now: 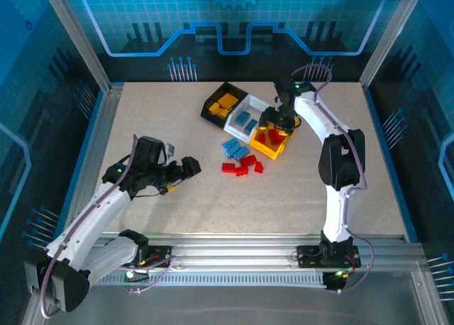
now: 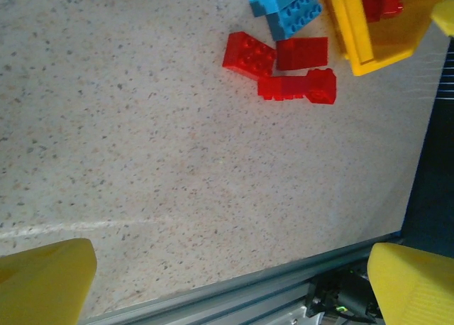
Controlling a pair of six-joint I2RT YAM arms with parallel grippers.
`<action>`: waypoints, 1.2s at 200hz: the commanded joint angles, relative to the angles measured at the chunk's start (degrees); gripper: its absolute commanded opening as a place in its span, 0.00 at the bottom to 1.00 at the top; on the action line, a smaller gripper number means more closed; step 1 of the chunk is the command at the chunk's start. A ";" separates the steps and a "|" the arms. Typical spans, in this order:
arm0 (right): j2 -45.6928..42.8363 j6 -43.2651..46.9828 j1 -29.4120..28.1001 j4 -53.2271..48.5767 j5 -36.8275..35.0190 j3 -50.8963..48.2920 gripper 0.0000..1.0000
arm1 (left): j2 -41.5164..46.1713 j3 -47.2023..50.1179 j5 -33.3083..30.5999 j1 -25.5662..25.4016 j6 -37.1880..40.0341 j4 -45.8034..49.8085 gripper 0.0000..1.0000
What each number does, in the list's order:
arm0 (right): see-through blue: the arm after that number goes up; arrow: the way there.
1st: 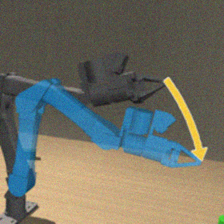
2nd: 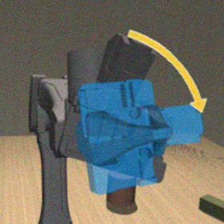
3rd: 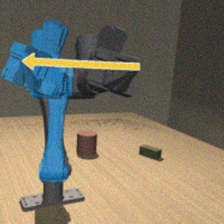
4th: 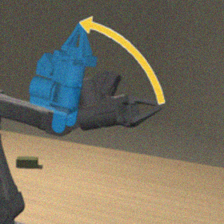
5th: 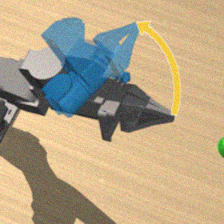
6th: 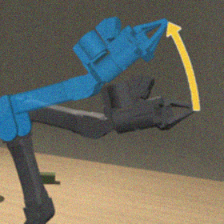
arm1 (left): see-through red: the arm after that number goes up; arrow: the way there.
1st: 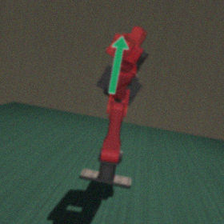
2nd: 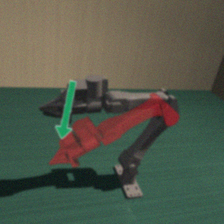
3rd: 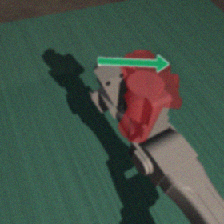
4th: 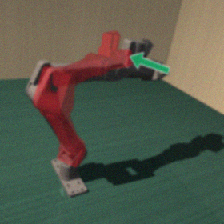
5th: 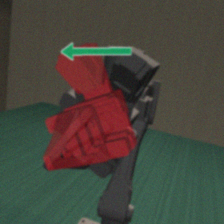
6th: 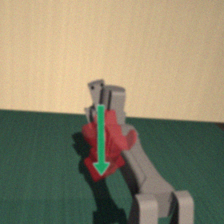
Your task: Sort the legos into containers by color
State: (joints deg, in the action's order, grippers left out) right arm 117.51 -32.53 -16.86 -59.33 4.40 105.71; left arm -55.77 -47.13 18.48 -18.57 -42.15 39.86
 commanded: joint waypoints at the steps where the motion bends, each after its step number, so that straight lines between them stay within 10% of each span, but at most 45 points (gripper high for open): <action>1: -5.37 1.69 -5.94 -3.12 -2.48 -5.73 0.72 | 0.13 1.43 3.29 0.36 -0.75 -2.75 0.99; 118: -1.50 -1.47 -12.32 2.82 -7.05 -17.52 0.70 | 3.63 3.27 3.16 0.73 -0.13 -1.24 0.99; 240: 3.22 -1.66 -10.55 4.75 -6.35 -16.67 0.44 | 4.90 4.07 2.22 2.12 -0.15 -0.57 0.99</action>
State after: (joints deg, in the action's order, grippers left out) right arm 119.72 -33.80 -27.90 -54.37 -1.52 88.82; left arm -51.57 -44.03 20.84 -17.02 -42.11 38.68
